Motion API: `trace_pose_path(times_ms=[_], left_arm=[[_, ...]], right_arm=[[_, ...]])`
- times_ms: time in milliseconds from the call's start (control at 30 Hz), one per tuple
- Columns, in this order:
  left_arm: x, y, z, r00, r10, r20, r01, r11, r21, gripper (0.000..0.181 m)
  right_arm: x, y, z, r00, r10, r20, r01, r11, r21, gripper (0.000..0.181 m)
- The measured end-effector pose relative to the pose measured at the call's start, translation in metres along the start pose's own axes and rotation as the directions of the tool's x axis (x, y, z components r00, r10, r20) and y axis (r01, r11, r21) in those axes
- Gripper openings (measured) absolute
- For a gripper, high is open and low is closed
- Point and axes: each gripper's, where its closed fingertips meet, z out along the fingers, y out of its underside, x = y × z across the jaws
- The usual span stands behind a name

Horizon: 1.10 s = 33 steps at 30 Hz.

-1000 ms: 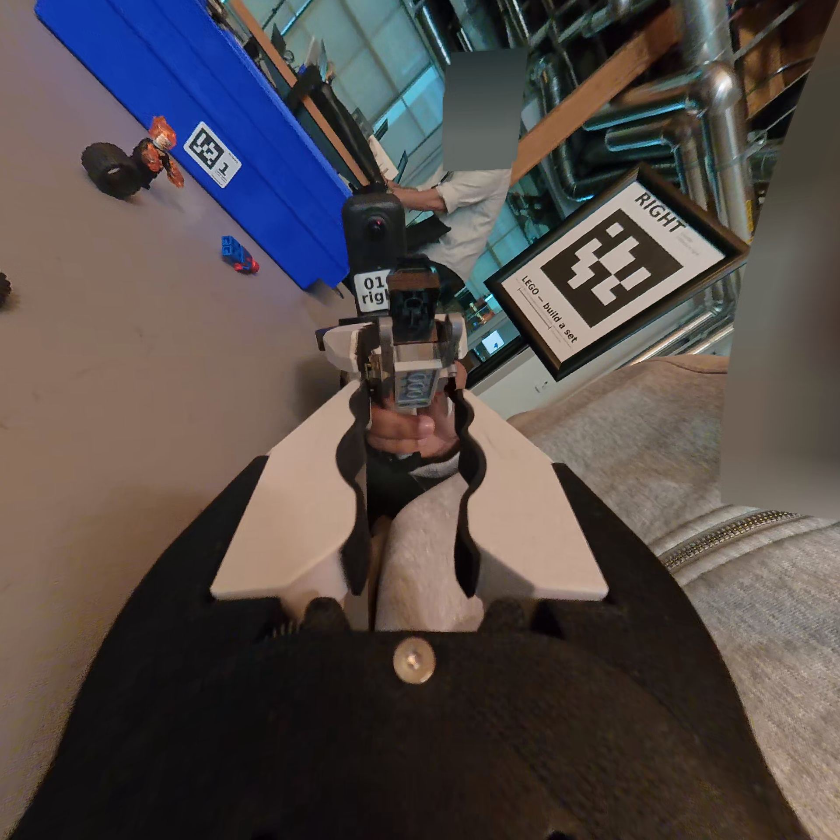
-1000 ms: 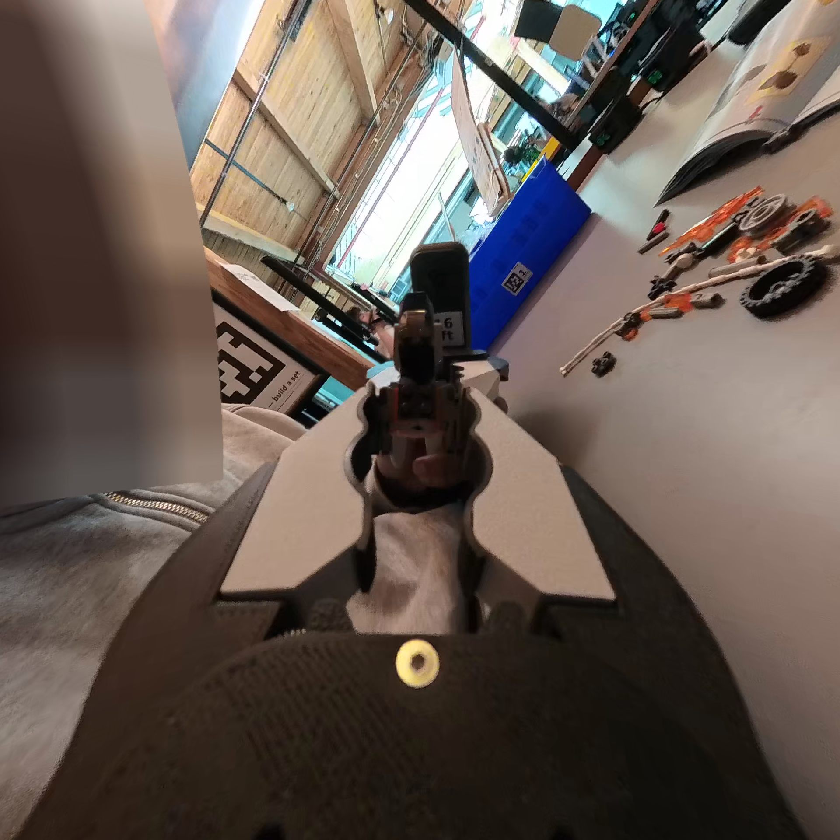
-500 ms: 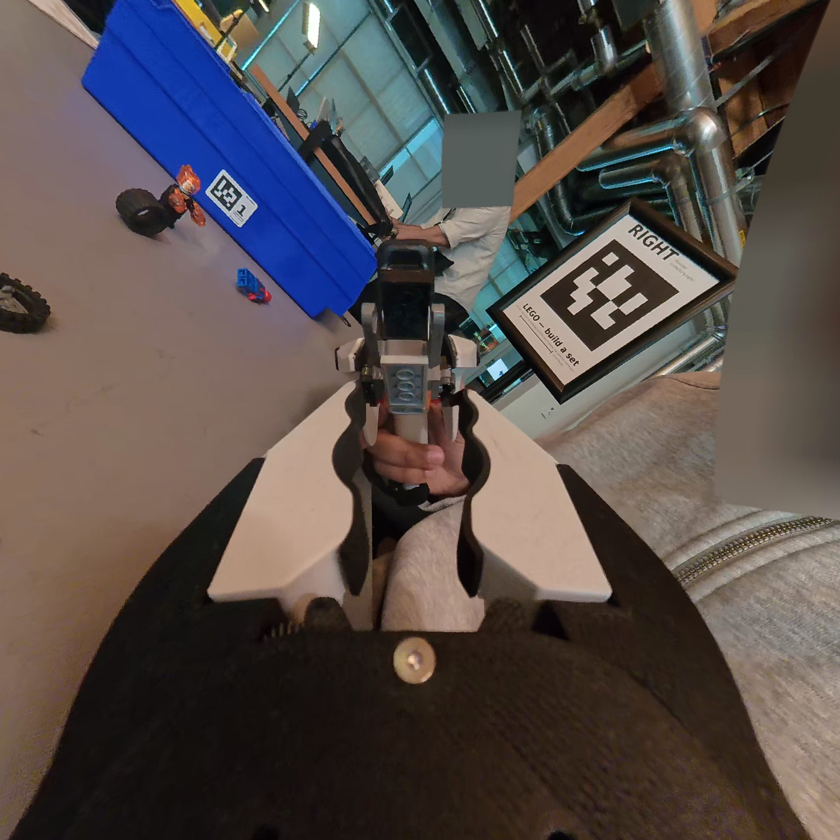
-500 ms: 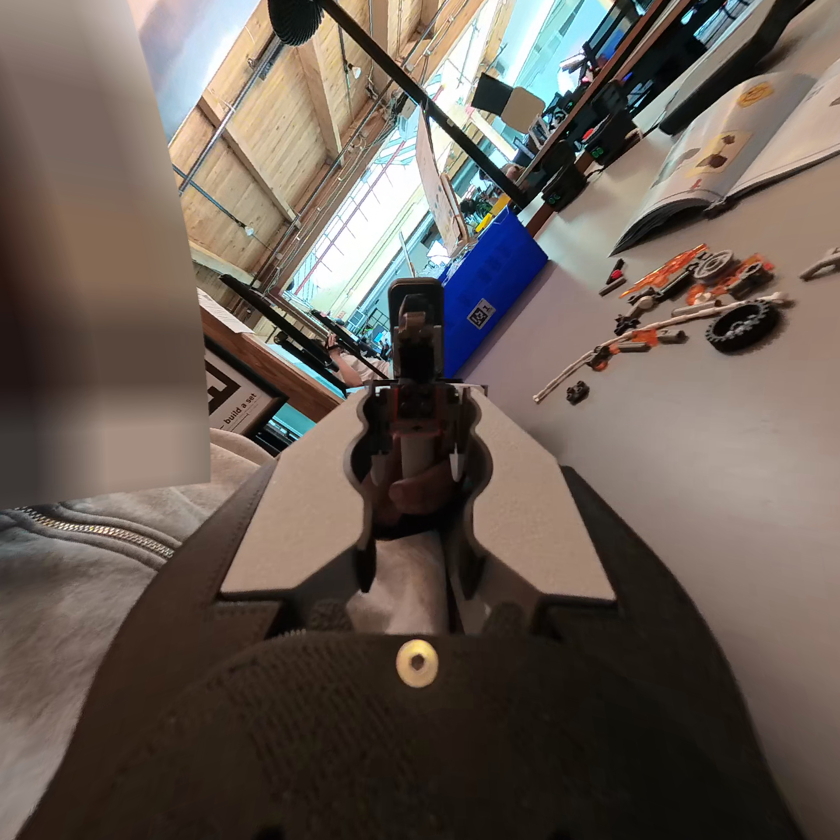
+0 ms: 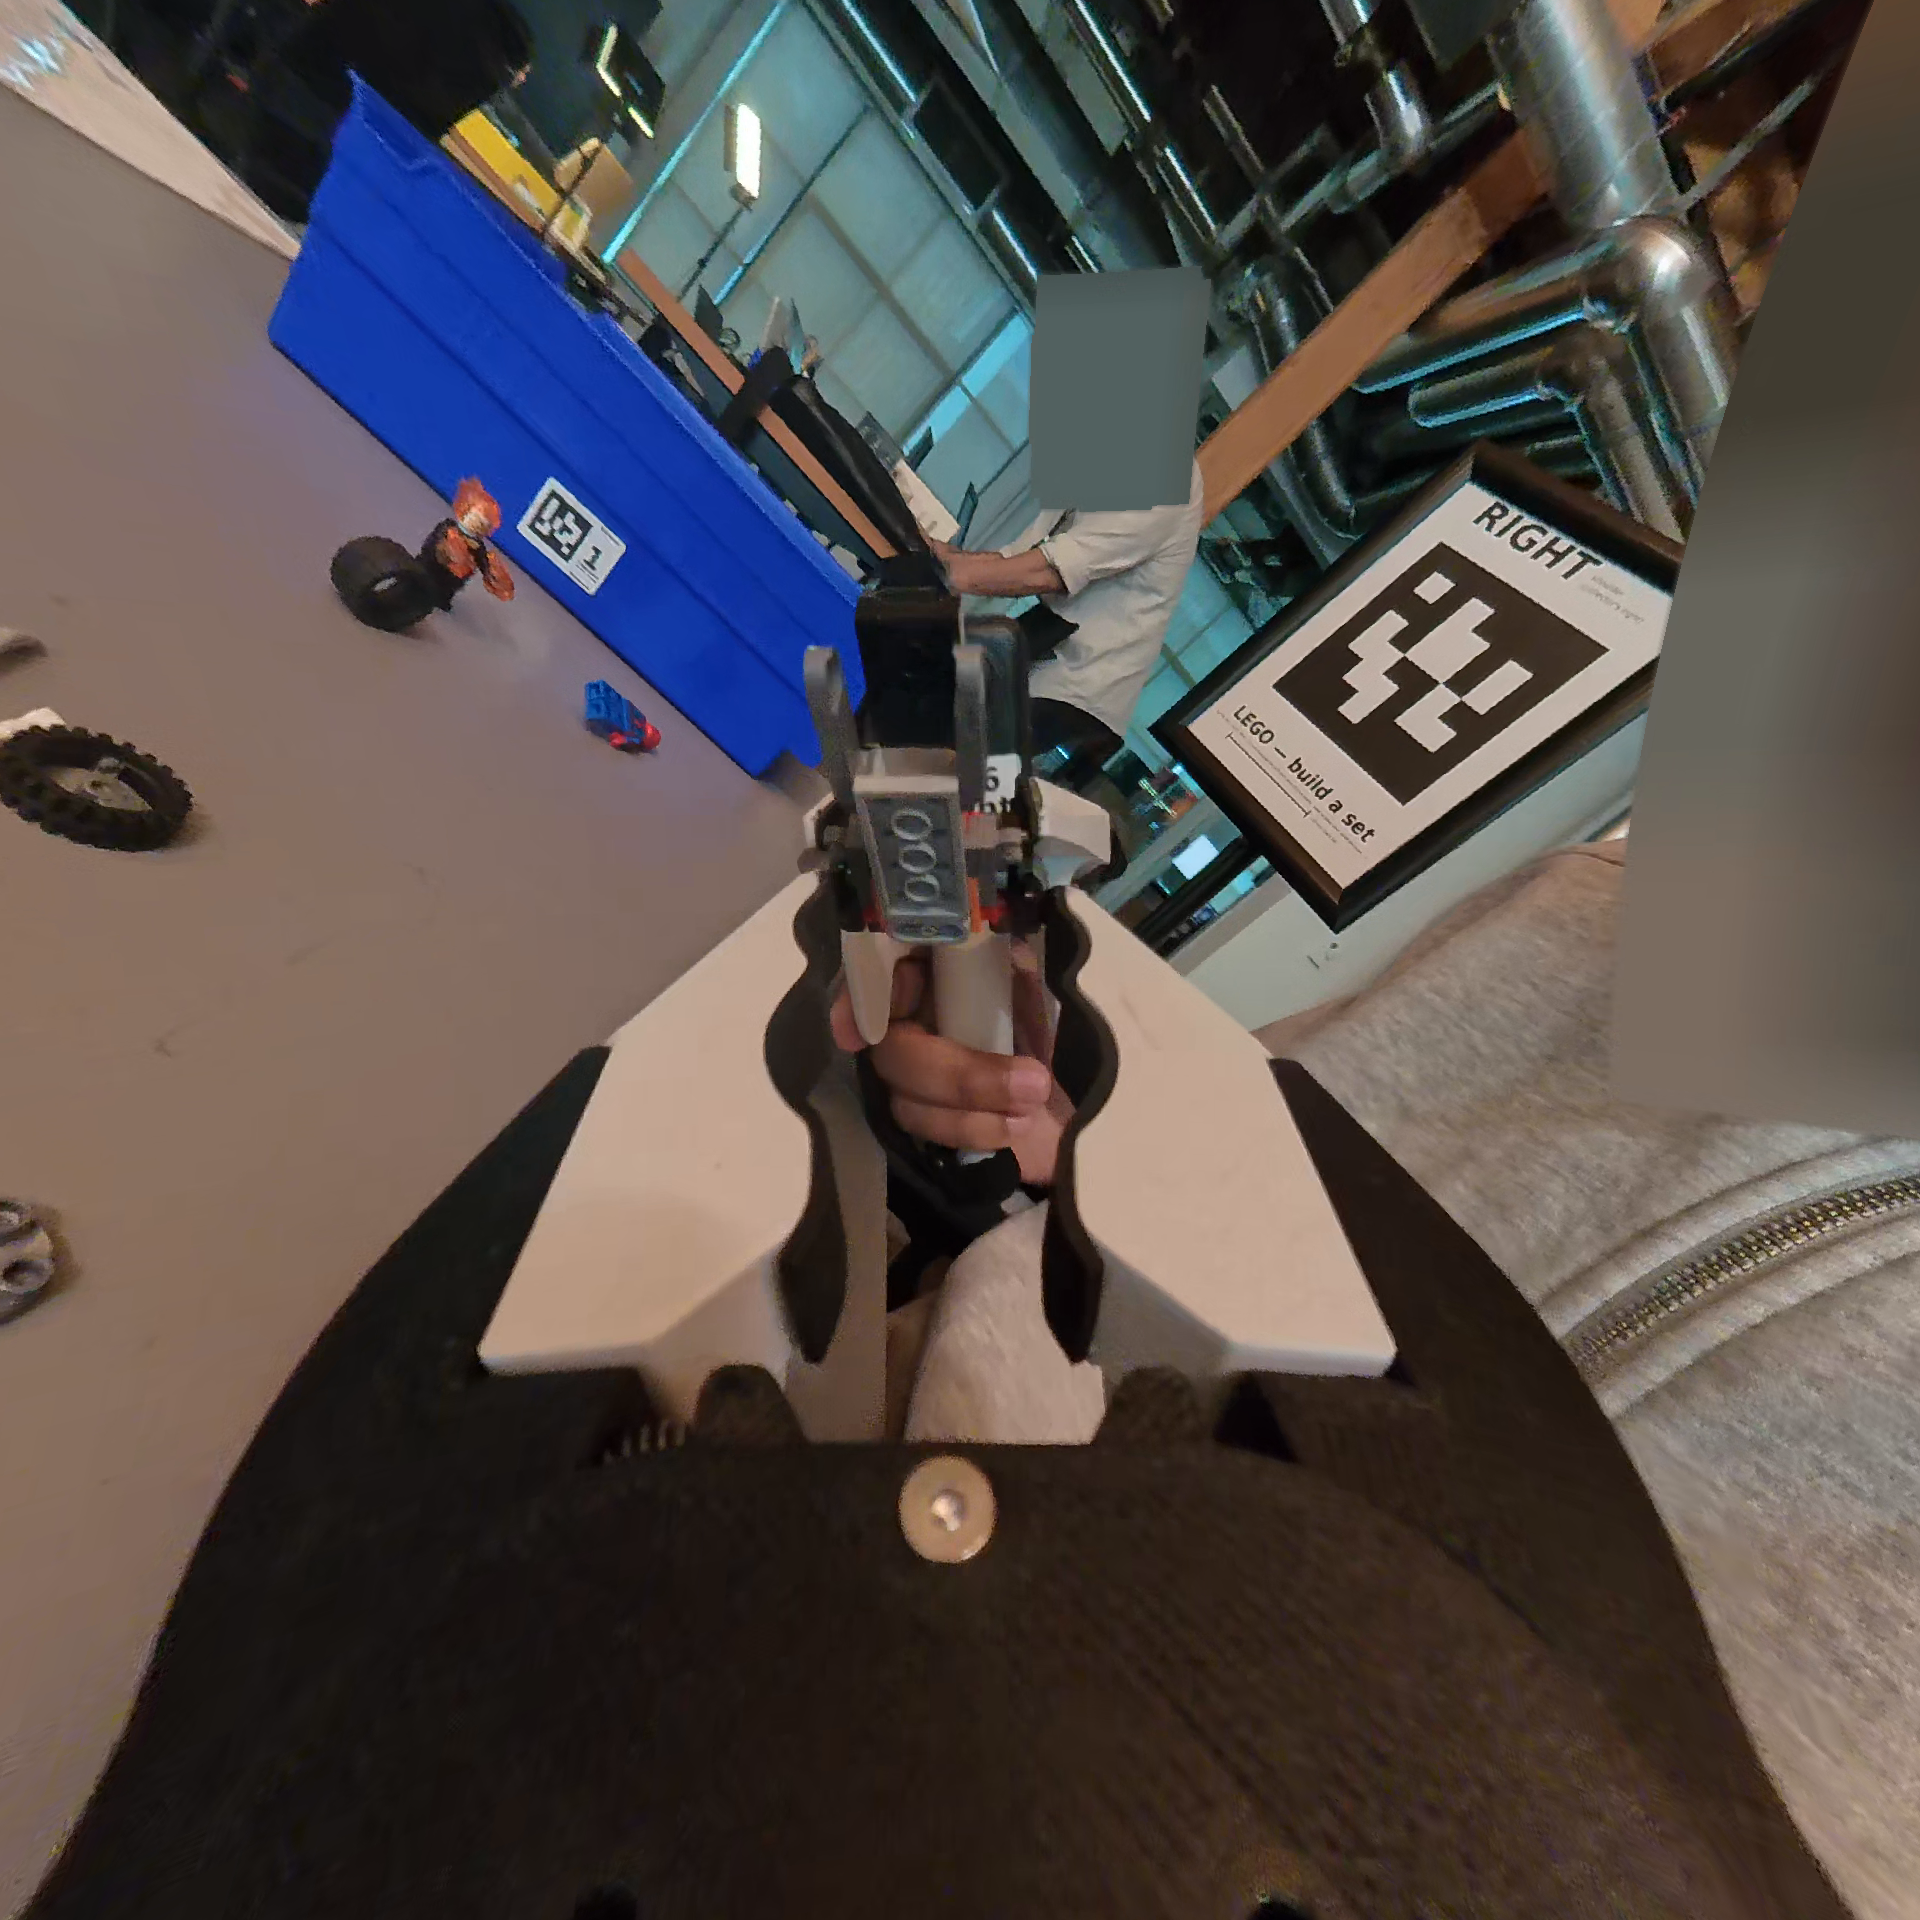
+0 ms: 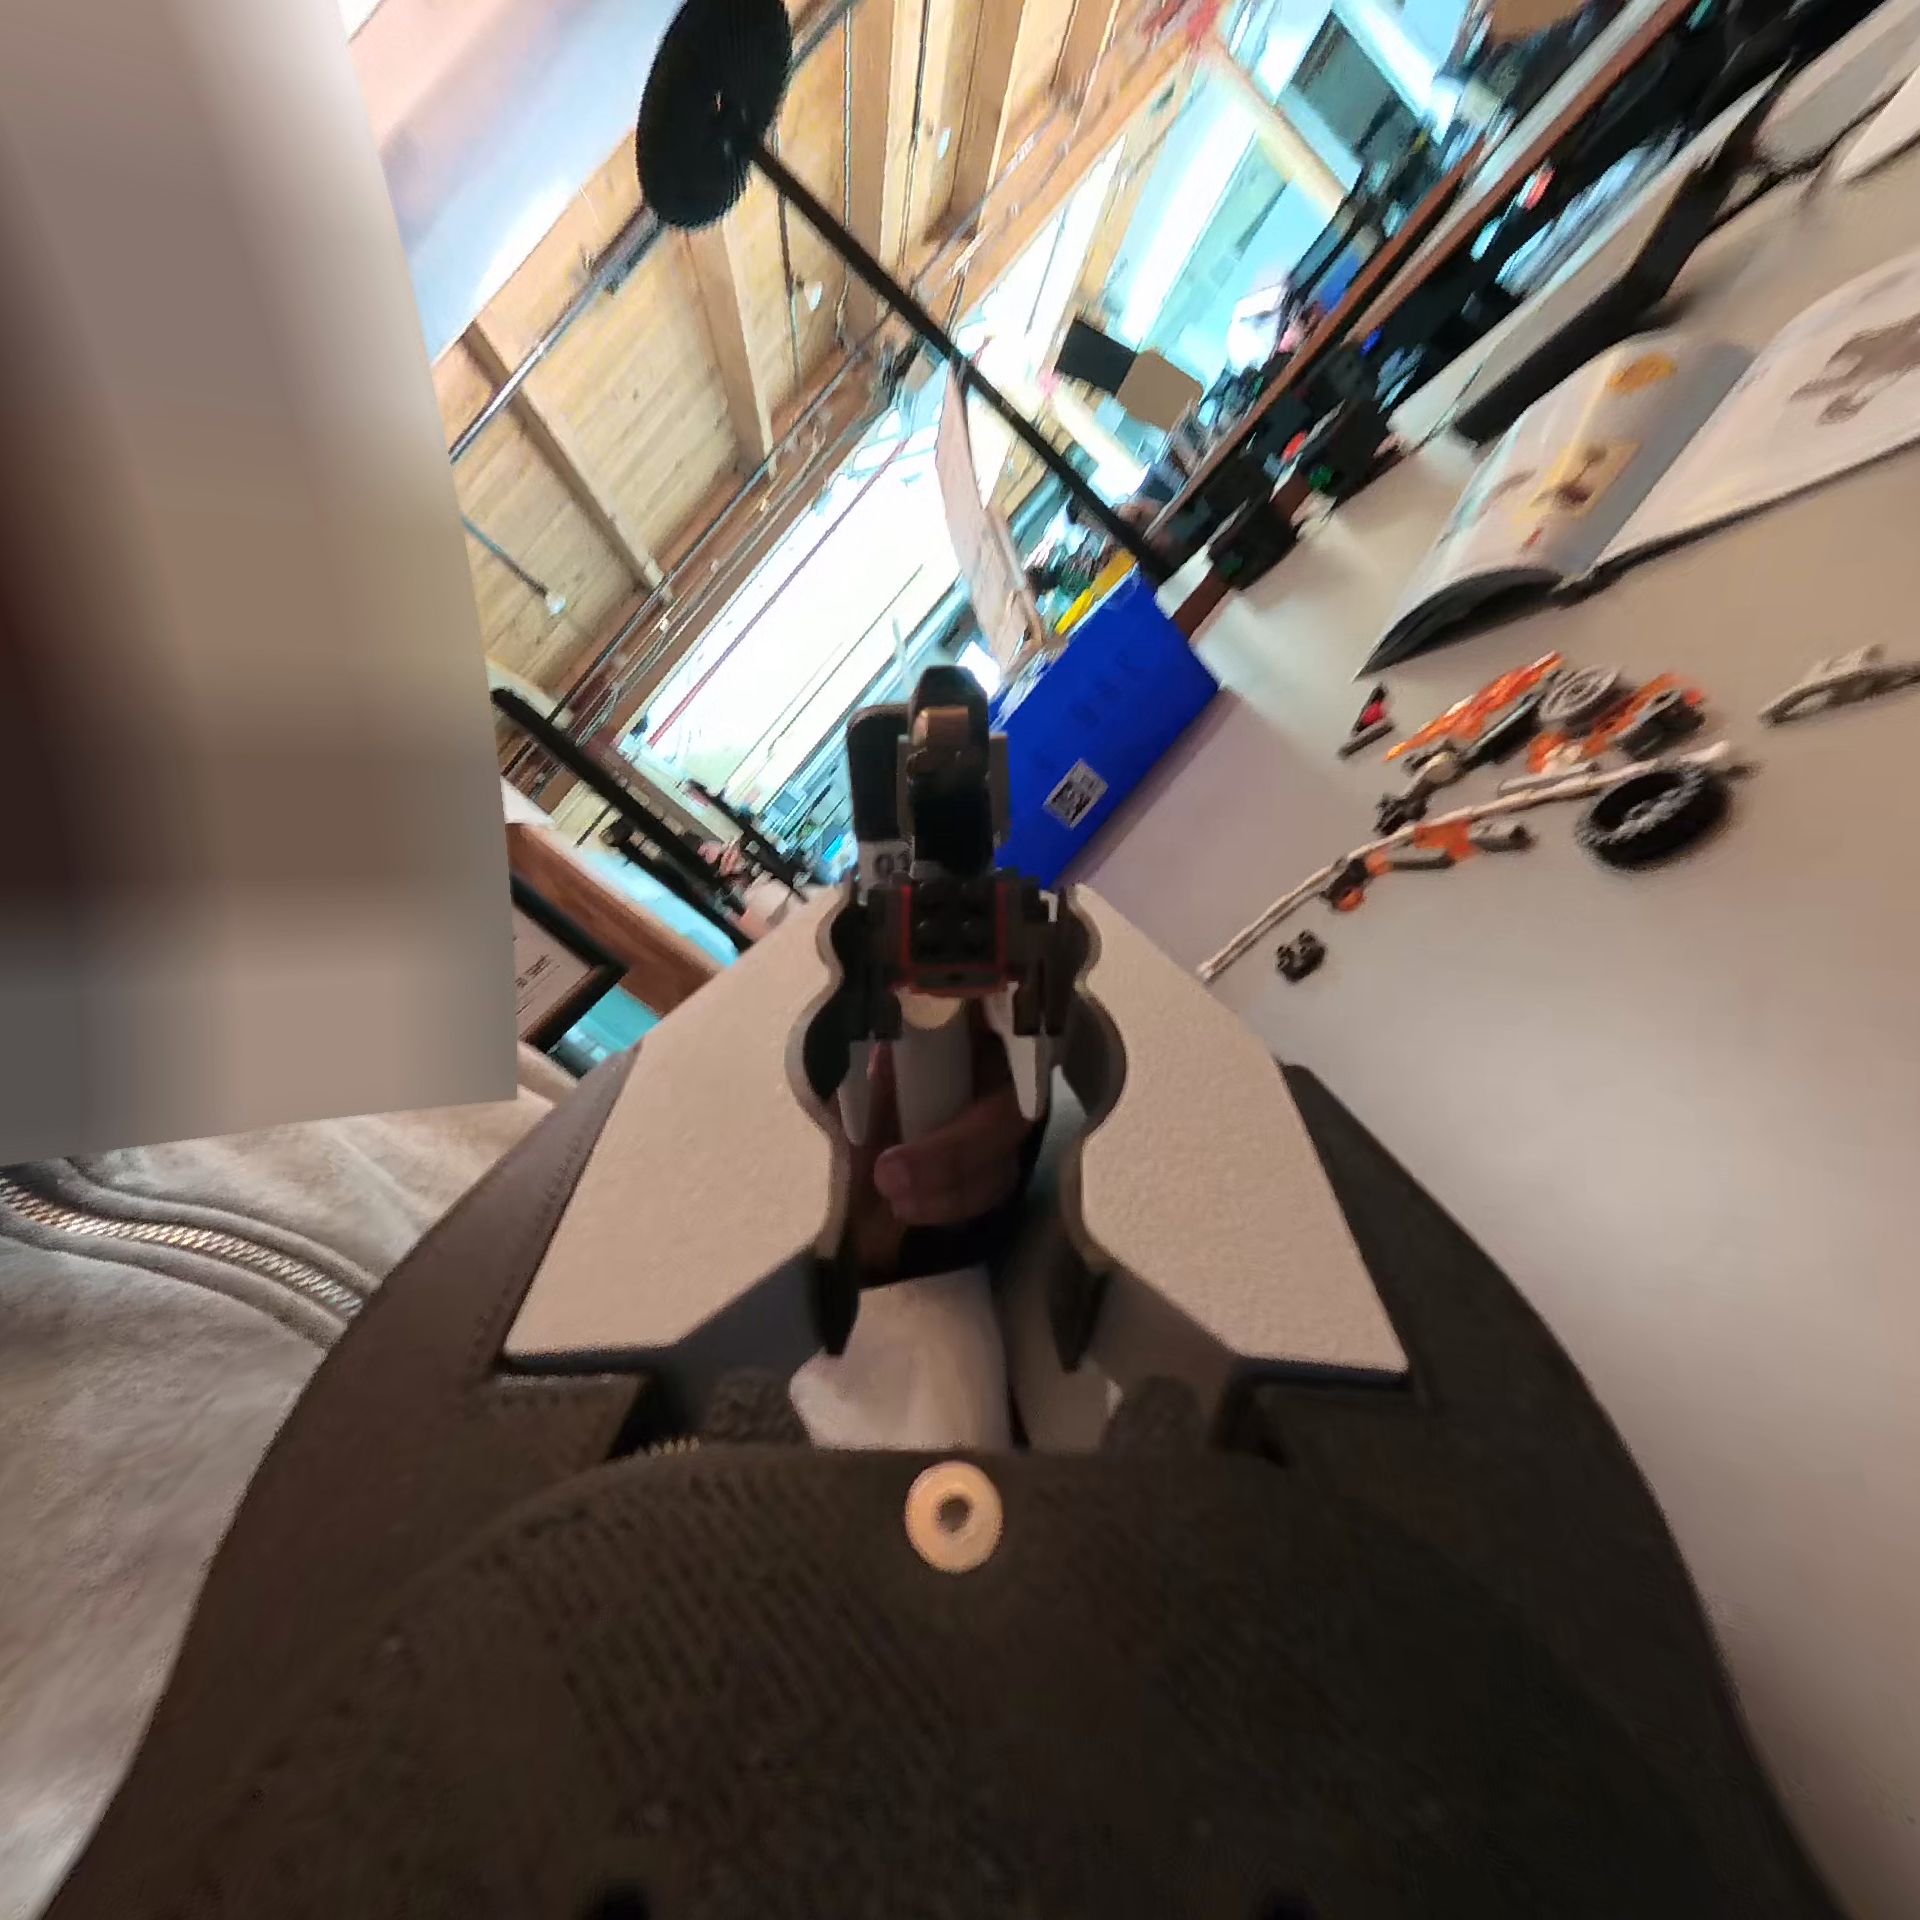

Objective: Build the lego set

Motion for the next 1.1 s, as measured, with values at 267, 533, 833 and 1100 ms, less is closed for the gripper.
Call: trace_pose_path(times_ms=[267,533,833,1100], left_arm=[[0.001,-0.003,0.000,1.000,0.006,0.003,-0.006,1.000,0.020,0.024],[-0.009,-0.006,-0.003,0.998,-0.007,0.060,0.004,0.999,0.048,0.041],[-0.002,-0.009,-0.002,0.998,0.046,0.030,-0.048,0.997,0.065,0.041],[0.003,-0.006,0.000,0.990,0.137,0.038,-0.139,0.990,0.036,0.029]], right_arm=[[0.000,-0.005,-0.004,0.999,-0.048,-0.024,0.049,0.998,0.034,0.036],[-0.002,-0.007,-0.003,0.988,-0.142,-0.065,0.144,0.989,0.036,0.036],[-0.005,-0.003,-0.001,0.988,-0.149,-0.046,0.150,0.988,0.021,0.036],[-0.004,-0.005,-0.002,0.992,-0.123,-0.034,0.124,0.992,0.037,0.036]])
